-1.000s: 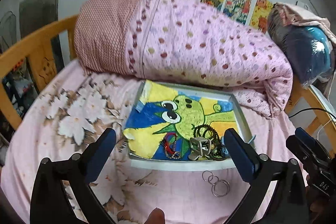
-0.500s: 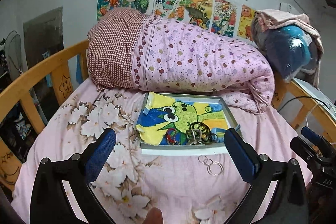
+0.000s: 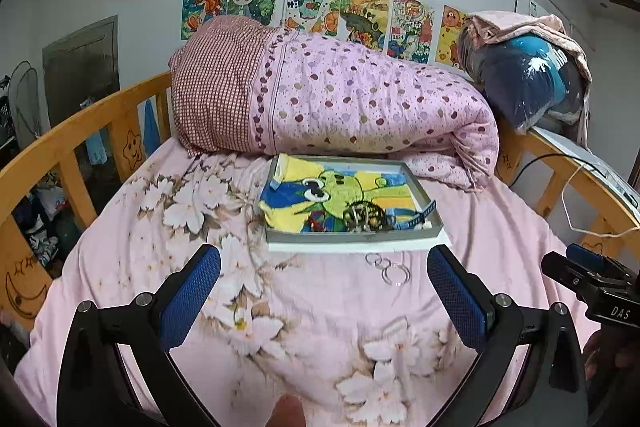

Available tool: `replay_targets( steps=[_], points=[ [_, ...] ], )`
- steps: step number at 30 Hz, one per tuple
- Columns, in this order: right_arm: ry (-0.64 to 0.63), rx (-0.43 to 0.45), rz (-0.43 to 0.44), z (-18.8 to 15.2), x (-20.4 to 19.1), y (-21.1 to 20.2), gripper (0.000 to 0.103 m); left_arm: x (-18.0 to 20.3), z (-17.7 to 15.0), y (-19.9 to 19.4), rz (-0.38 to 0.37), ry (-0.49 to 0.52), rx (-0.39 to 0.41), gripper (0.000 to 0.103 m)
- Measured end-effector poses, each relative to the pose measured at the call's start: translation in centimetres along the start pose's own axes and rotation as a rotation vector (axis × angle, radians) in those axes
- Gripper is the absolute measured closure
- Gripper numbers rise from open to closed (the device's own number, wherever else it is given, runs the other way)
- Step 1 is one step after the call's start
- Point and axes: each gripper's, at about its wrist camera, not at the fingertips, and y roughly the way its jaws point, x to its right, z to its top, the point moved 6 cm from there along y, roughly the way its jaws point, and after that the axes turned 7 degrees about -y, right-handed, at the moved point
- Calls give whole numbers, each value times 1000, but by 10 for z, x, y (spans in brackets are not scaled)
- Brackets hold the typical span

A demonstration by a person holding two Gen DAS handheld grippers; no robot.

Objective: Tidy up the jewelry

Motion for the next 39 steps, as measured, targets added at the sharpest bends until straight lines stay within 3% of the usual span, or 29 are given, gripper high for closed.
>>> replay_targets(
  steps=[10,25,34,39],
  points=[
    [-21,-103,-16,-25,-8,2,0,-7,-32,3,15,-10,-60,2],
    [3,-258,-59,-46,3,30,0,-10,-62,38,53,12,-174,2],
    [79,-372,5,-56,14,51,0,-23,-80,72,69,3,-330,2],
    [58,-415,7,-53,22,63,0,-30,-83,91,53,18,-401,2]
  ],
)
